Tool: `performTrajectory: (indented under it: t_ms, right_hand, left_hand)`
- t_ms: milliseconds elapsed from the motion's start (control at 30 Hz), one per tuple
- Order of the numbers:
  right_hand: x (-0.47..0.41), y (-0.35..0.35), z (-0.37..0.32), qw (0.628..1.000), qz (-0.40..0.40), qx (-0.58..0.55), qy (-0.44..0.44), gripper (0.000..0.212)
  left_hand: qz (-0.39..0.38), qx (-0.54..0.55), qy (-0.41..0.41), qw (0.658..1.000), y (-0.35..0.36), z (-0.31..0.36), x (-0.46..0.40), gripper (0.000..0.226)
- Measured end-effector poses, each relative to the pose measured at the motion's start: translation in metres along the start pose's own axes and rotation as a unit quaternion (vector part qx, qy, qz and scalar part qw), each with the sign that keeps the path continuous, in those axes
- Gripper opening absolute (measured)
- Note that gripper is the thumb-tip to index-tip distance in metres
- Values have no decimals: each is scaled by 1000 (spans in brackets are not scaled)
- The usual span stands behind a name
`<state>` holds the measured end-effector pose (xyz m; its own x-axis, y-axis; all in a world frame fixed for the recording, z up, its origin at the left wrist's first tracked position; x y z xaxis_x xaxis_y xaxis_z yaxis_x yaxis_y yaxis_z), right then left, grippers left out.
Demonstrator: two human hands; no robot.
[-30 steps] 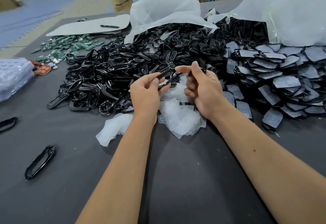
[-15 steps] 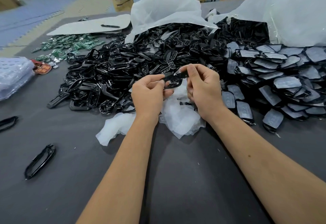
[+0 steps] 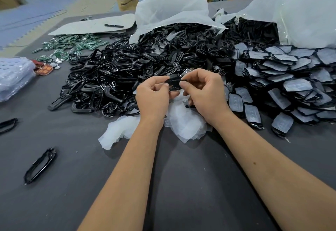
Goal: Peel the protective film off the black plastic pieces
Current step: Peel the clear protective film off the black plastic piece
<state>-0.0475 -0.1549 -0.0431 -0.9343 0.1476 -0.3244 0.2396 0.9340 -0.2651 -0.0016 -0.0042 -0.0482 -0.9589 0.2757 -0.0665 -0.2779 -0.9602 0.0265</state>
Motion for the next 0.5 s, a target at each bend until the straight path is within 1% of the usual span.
performTrajectory:
  t_ms: [100,367,500]
  right_hand:
    - [1,0,0,1000,13,-6,8,9]
    - [1,1,-3,996,25,78,23,5]
    - [2,1,-7,995,32,88,23,4]
  left_hand:
    - [-9,5,-4,1000,1,2,2,25]
    - [-20,-9,-1,1000,3,3,3,27]
    - [-19,-7,-1,1000,2,3,2,27]
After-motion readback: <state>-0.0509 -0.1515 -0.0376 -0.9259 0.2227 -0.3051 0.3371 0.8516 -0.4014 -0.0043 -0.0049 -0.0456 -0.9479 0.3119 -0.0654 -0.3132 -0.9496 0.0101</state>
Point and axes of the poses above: each hand's wrist, its own x-axis away from the middle knuckle, its own y-axis out of the palm, z = x × y, the point moved 4 cm from there along -x, towards the middle knuckle, and after that the axes turned 15 degrees about -z, right-handed, at the moved point
